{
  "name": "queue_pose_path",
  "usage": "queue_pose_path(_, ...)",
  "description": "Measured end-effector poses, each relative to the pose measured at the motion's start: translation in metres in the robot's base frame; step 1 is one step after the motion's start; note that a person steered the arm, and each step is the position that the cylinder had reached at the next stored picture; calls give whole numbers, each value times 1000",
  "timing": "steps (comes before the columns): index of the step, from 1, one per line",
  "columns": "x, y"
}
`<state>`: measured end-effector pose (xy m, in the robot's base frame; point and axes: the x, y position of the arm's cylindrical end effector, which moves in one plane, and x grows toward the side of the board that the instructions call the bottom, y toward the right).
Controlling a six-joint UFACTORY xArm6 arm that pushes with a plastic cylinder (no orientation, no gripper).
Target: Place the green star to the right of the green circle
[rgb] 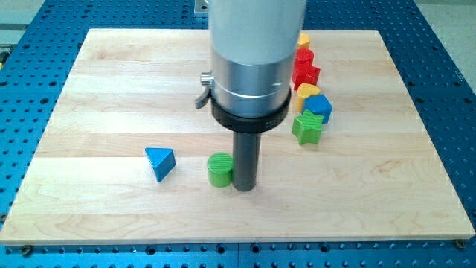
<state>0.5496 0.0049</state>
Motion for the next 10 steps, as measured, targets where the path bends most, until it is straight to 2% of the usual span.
queue_pose_path(3,-12,9)
queue_pose_path(4,-12,84)
queue_pose_path(5,-41,162)
queue_pose_path(6,-91,190)
queue_pose_path(7,-113,182)
queue_pose_path(8,-114,148)
queue_pose_path(10,-90,73)
